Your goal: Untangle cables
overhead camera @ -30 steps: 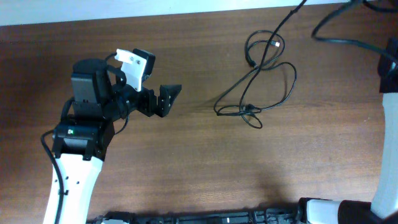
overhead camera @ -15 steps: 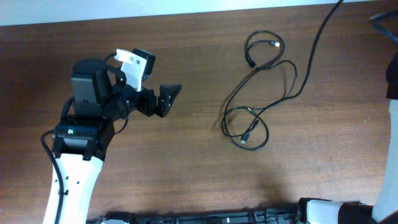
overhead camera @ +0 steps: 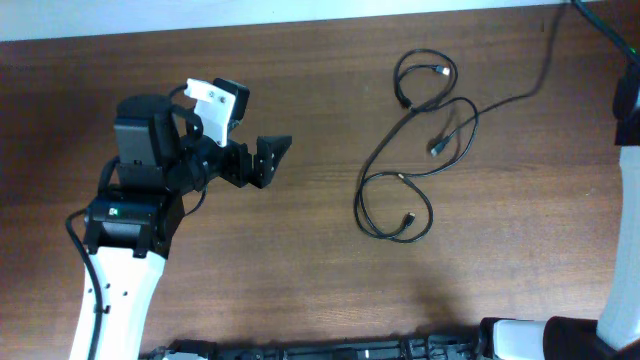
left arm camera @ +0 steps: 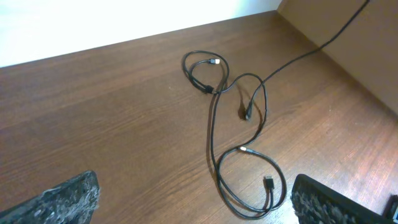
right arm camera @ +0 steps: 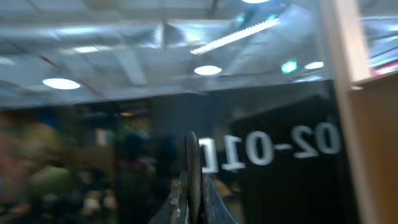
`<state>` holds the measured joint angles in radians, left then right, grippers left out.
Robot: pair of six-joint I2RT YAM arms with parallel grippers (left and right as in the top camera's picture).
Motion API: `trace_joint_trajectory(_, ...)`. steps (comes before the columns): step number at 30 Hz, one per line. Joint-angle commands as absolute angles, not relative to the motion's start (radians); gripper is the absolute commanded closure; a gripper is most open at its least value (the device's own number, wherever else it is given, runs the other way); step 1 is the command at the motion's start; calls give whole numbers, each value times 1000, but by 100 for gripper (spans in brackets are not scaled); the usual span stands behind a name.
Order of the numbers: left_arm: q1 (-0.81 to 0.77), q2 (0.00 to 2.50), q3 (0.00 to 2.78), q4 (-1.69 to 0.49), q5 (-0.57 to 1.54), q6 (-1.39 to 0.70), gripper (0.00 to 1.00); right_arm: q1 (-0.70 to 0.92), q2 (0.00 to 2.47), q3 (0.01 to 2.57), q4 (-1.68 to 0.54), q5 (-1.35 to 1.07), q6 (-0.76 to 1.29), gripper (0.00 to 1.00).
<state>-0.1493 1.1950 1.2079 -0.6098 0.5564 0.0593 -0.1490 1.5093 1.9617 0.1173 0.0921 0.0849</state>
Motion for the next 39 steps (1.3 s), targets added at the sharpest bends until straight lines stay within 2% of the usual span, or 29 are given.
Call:
trace_joint_trajectory(1,-148,1189,1211,-608,552,53,1,-183,1518,1971,89,210,4,96)
trace_joint_trajectory(9,-148,1189,1211,-608,552,53,1,-367,1563,1971,-80,237,8,96)
trace_joint_trajectory(21,-148,1189,1211,-608,552,53,1,-640,1514,2103,-76,270,64,96)
trace_joint_trajectory(28,-148,1189,1211,-608,552,53,1,-723,1509,2177,-123,270,60,96)
trace_joint_trajectory(39,-148,1189,1211,-608,552,53,1,-877,1579,2176,-567,271,60,96)
